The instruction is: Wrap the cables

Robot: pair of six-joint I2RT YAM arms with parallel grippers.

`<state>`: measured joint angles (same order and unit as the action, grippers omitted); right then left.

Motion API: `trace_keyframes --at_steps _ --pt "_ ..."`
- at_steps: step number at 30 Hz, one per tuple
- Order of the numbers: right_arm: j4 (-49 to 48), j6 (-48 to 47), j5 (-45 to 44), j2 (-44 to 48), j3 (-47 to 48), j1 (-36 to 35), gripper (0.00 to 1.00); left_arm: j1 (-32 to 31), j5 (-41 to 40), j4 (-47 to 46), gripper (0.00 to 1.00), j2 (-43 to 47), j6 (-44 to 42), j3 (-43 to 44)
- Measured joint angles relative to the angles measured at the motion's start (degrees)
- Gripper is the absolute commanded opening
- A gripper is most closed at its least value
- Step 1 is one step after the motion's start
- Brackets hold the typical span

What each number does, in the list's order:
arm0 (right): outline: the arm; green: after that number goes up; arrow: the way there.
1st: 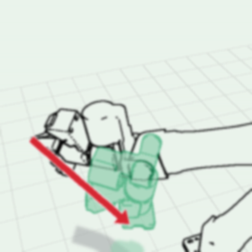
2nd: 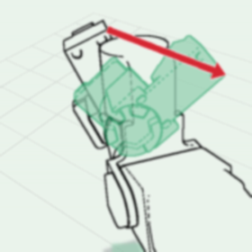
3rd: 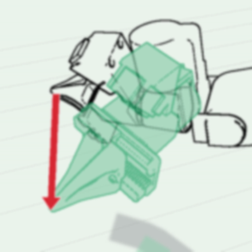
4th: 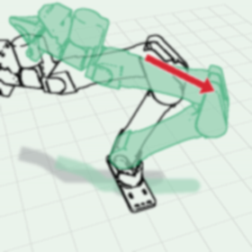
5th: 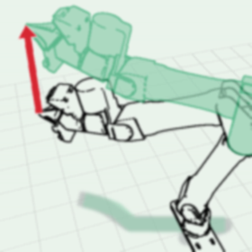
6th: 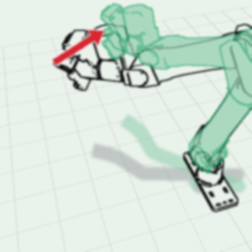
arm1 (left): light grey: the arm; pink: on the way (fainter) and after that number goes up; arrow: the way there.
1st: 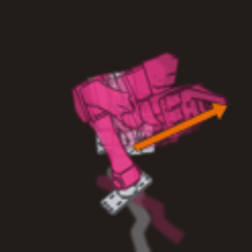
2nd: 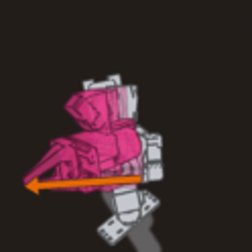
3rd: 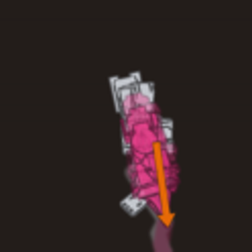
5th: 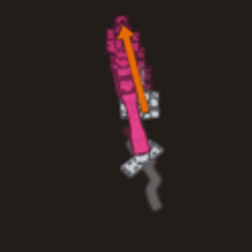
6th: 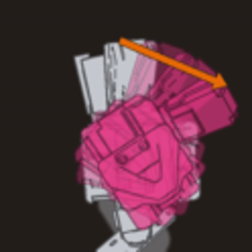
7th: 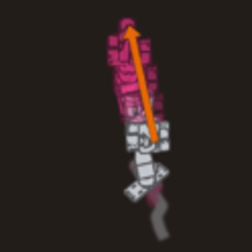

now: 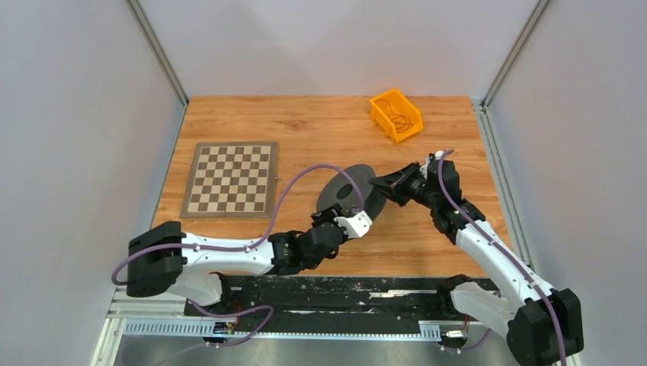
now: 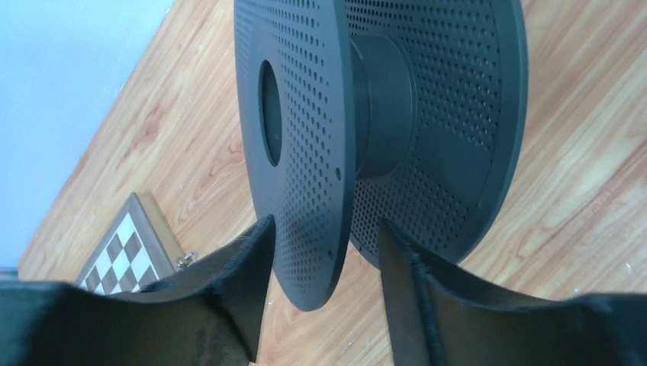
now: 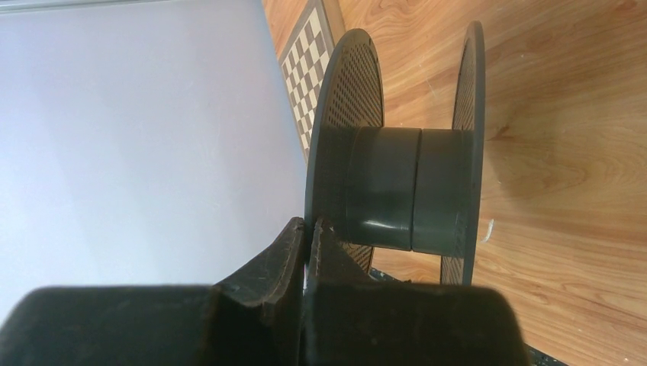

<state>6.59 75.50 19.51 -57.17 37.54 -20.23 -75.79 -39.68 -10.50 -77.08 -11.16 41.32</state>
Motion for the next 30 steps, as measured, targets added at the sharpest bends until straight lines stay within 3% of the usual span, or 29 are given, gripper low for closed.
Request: trace_keyframes --at_steps 1,4,9,14,17,24,30 --pt "0.0 0.04 0.0 0.22 0.0 0.0 0.0 0.0 -0.52 -0.68 0.5 -1.18 -0.42 0.0" --pt "0.04 -0.09 0.02 0.33 0.0 -0.02 0.0 0.0 -2.21 -2.19 0.21 -3.17 -1.36 0.02" --pt "0.66 -1.18 -0.87 0.33 0.0 0.0 0.11 0.07 -4.63 -3.19 0.01 -3.3 -2.01 0.09" --pt "1.03 -5.38 -2.14 0.31 1.18 -0.07 0.39 1.88 -3.19 0.98 0.0 -1.92 1.33 1.73" --pt "0.92 -9.07 -3.96 0.37 4.15 -0.13 0.47 5.03 0.11 5.64 0.0 0.9 5.75 2.75" --pt "0.44 -21.86 -7.76 1.57 9.99 0.46 0.5 17.77 10.8 16.15 0.0 8.35 15.72 3.89" --pt "0.22 -34.93 -12.2 0.98 14.19 0.52 0.49 27.71 21.09 22.93 0.02 8.66 20.96 7.08"
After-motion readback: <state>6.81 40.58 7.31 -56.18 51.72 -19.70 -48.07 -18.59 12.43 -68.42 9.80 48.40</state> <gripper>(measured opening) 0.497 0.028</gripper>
